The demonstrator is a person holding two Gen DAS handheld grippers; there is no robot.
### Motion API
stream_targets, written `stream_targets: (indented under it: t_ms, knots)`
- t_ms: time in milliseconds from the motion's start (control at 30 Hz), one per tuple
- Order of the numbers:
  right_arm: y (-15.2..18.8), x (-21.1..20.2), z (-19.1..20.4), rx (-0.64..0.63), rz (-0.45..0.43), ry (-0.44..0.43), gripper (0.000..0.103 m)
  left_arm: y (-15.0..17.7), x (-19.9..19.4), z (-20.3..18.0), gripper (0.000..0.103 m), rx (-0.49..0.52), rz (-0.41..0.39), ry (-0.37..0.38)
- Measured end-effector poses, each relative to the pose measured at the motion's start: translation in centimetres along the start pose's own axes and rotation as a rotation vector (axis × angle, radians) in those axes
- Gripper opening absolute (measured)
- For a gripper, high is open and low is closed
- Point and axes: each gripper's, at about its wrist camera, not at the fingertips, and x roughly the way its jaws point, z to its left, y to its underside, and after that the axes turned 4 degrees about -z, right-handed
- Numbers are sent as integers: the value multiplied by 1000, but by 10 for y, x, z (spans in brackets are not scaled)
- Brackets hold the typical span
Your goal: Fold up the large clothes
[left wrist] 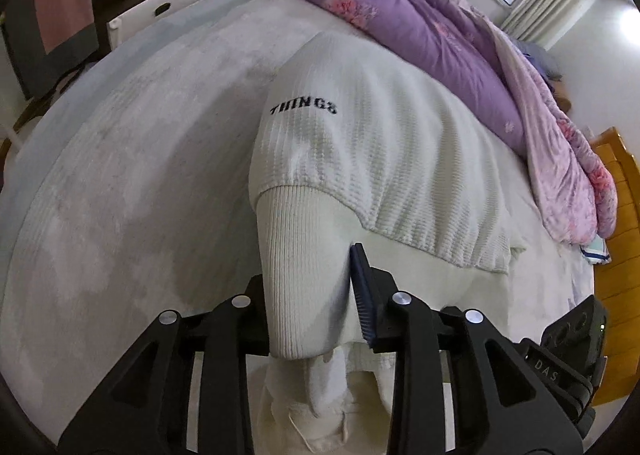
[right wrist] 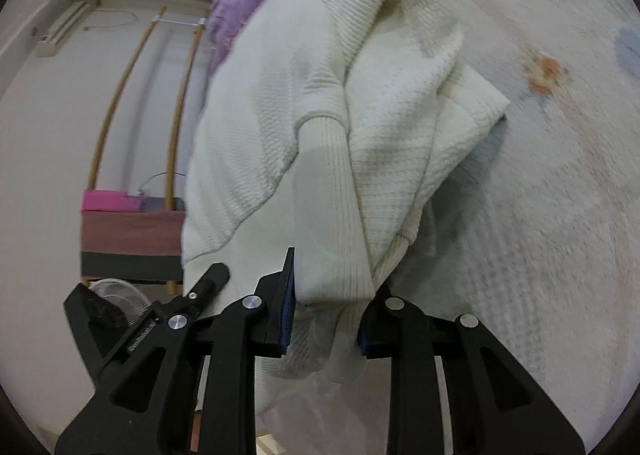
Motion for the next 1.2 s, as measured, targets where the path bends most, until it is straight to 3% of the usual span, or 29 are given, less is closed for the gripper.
stream_targets:
  t_ms: [100,233,367,433,567,633,900,1200]
  knots:
    - [13,-3,-6,27,12,15,22,12,1,3,31,2,0,-21]
    - [8,9,-10,19,54,68,23,26,4,10,44,-15,29,-61]
    - [3,3,-6,-5,47,160,48,34,1,5,71,3,26,-121]
    - [2,-4,-2,-34,47,167,48,38,-1,-1,80,35,30,-167]
    - [-7,-6,14,-102,40,207,68,47,-10,-14,89,55,39,-213]
    - [-12,-15,21,-139,26,226,74,49,-19,-22,89,45,28,-214]
    - [-24,-53,61,-340,-17,228,75,59,-68,-81,90,110,-65,-268]
    - [-17,-202,49,-555,-60,187,75,99,-155,-179,91,141,-207,-320]
